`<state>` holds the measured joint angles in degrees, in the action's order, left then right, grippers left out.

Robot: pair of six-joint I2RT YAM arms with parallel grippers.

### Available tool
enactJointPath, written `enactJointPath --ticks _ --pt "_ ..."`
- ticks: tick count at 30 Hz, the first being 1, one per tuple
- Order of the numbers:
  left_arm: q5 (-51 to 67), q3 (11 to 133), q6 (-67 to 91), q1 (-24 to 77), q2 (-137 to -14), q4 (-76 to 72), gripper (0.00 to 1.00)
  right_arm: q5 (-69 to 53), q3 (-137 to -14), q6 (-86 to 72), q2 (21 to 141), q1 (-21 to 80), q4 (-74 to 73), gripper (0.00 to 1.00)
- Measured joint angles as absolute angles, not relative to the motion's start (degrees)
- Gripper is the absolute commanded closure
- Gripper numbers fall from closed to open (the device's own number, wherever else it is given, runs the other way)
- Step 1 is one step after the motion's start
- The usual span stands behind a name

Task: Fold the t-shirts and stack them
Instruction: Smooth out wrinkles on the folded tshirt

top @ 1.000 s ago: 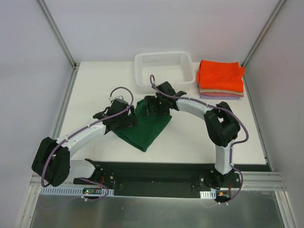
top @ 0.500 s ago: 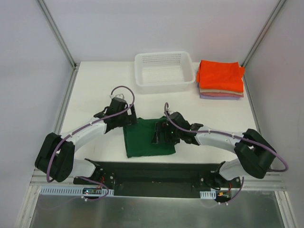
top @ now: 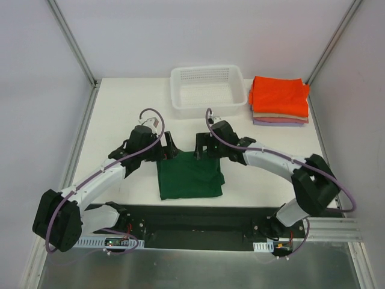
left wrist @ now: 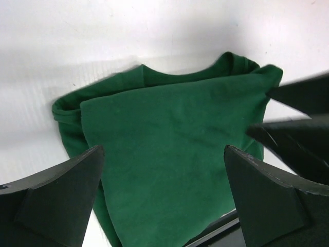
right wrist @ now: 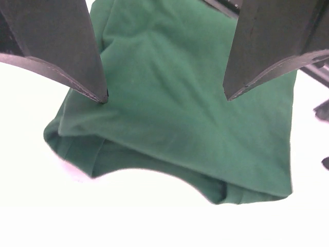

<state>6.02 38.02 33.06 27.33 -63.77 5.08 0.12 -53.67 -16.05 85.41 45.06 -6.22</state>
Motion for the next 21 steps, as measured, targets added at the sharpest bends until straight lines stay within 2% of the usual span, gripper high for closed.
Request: enactJointPath --ticks 9,14,21 --pt "7.6 37.6 33.2 27.3 -75.2 0.6 0.01 -7.0 -63.5 -14.1 103.6 36.9 -6.5 0.04" --pt "7.4 37.6 33.2 27.3 -80.1 -0.1 0.01 -8.9 -66.5 -13.6 106.0 36.1 -5.9 0.04" --pt "5.6 37.9 33.3 27.3 -79.8 0.5 0.01 -7.1 -66.8 -10.2 103.5 35.7 -7.9 0.04"
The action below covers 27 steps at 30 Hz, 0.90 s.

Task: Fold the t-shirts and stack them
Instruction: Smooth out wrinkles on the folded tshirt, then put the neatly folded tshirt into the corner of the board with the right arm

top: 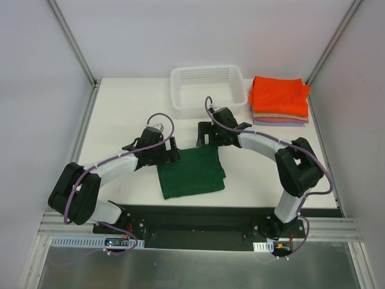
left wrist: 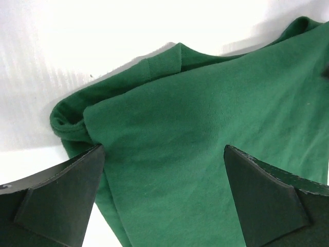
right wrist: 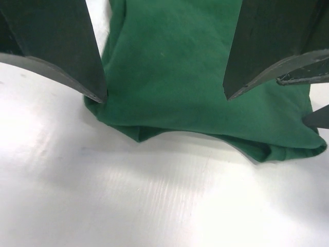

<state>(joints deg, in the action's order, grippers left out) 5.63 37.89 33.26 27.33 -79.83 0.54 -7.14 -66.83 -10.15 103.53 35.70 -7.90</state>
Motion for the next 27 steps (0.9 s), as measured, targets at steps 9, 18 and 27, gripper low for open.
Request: enactJointPath --ticks 9,18,27 --pt "2.0 37.8 33.8 27.4 -64.2 6.0 0.01 0.0 -58.5 -8.9 80.3 35.0 -10.1 0.04" --pt "-9.1 34.5 36.8 27.3 -49.8 13.5 0.01 0.8 -54.2 -11.0 84.9 38.5 -16.8 0.01" --pt "-12.8 32.8 37.2 27.3 -47.8 16.8 0.01 1.1 -58.3 -11.4 96.3 42.7 -20.3 0.17"
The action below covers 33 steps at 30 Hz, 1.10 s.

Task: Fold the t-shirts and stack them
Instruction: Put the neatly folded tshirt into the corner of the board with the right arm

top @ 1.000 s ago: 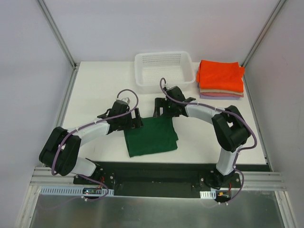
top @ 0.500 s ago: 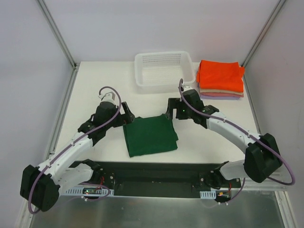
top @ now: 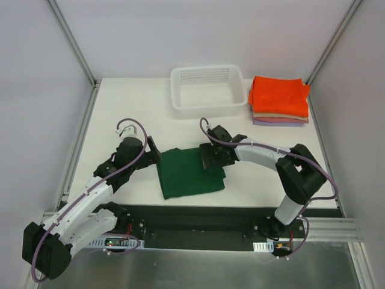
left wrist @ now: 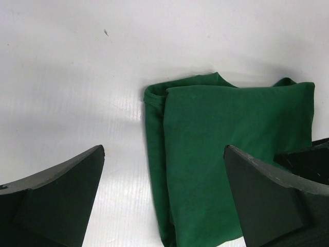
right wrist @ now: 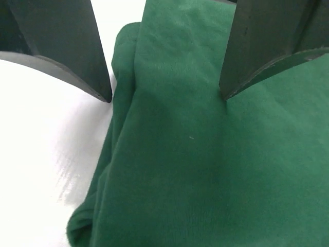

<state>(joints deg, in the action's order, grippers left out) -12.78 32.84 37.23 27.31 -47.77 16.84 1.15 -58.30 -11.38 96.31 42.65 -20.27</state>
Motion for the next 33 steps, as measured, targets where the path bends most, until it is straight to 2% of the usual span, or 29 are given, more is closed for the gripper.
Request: enactJointPath --ticks 5,8,11,14,15,19,22,29,33 --pt "-14.1 32.8 37.3 27.3 -48.2 17.0 0.01 2.3 -60.2 -12.3 99.2 44.2 -20.9 0.31" --pt "-14.3 32.8 37.5 27.3 -48.4 17.2 0.01 4.0 -61.1 -13.0 100.2 45.4 -21.4 0.45" --pt "-15.1 32.8 37.6 27.3 -48.4 17.5 0.01 4.5 -62.2 -13.8 101.4 46.7 -21.5 0.70" --pt "-15.7 32.8 37.8 27.3 -48.4 18.0 0.01 3.4 -63.2 -14.7 102.5 47.9 -20.1 0.89" --pt "-15.8 32.8 37.9 27.3 -48.4 18.1 0.01 3.4 -63.3 -14.6 102.6 48.1 -19.7 0.99" --pt "-17.1 32.9 38.0 27.3 -48.4 19.0 0.01 4.6 -64.1 -12.5 102.7 48.3 -20.1 1.00" --pt "-18.4 32.8 38.0 27.3 -47.9 20.0 0.01 10.5 -65.4 -7.6 102.7 49.0 -21.3 1.00" --pt "-22.3 32.9 38.2 27.3 -45.7 21.6 0.01 37.7 -67.3 8.8 99.0 48.6 -21.6 0.99" --pt "-24.8 32.9 38.3 27.3 -44.7 22.7 0.01 49.0 -68.2 17.9 95.5 47.6 -18.3 1.00"
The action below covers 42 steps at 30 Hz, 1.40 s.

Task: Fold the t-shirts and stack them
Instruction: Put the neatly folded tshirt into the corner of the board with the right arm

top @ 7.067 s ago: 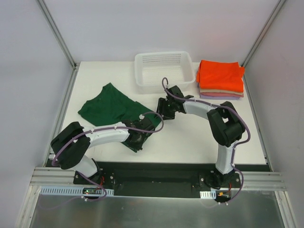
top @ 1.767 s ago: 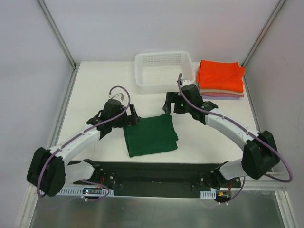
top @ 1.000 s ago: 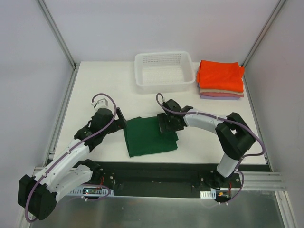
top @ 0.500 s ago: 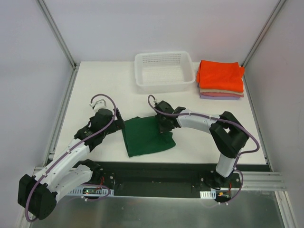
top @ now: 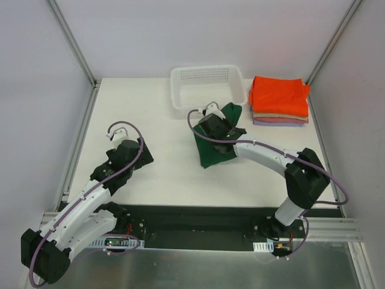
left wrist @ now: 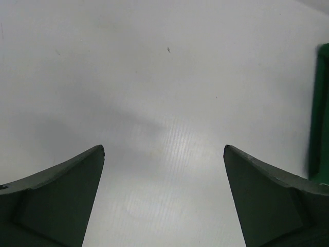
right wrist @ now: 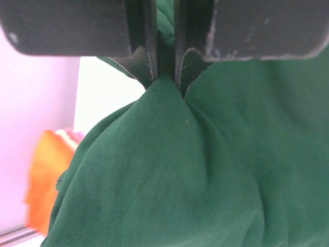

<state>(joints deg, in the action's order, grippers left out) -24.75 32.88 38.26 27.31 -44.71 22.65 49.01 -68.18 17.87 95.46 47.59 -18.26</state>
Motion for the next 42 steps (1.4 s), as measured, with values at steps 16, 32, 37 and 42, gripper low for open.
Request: enactJointPath --ticks 16,32,37,42 --pt "-31.9 35.0 38.3 27.3 -44.5 24.2 0.01 55.1 -74.7 48.6 91.4 36.5 -6.5 1.00" --pt "-36.6 37.2 37.9 27.3 -46.2 25.2 0.01 52.9 -105.6 48.6 102.7 26.8 -16.6 0.99" --pt "-38.0 38.2 37.5 27.3 -48.2 25.5 0.01 50.8 -115.7 45.8 110.1 23.7 -21.4 0.99" --pt "-38.7 39.3 37.0 27.3 -50.5 25.5 0.01 47.9 -123.6 43.5 117.5 20.6 -24.6 1.00"
